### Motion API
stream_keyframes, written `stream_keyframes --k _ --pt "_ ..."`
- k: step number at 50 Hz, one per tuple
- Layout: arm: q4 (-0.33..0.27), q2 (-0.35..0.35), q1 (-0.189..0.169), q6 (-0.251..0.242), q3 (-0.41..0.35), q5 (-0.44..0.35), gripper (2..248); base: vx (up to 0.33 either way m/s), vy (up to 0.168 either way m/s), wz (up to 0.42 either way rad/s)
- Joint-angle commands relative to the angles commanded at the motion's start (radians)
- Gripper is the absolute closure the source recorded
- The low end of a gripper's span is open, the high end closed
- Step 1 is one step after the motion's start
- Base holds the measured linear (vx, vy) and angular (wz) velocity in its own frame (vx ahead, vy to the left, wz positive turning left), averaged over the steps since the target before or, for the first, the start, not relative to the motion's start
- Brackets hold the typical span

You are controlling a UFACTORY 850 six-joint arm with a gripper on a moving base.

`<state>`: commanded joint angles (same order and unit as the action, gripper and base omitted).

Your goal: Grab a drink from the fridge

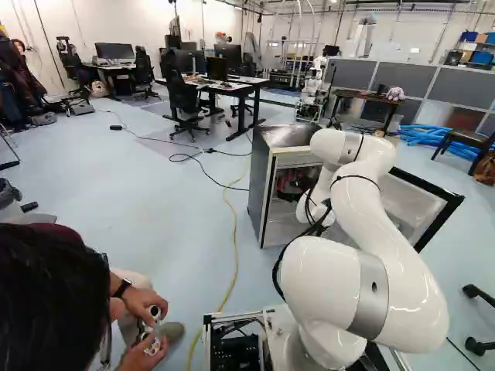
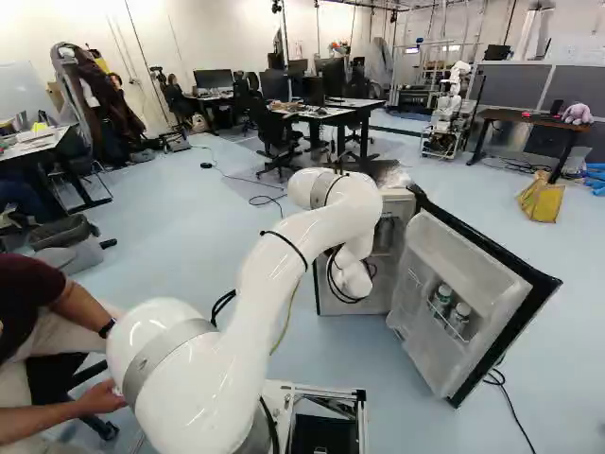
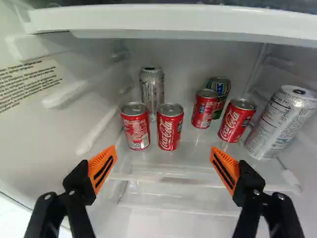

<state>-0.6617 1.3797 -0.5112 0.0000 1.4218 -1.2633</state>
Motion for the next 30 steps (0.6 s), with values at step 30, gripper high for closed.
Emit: stream_keyframes --k 30 --pt "0.0 0.009 -0.004 0.0 0.017 0.0 5 0.0 0.0 0.0"
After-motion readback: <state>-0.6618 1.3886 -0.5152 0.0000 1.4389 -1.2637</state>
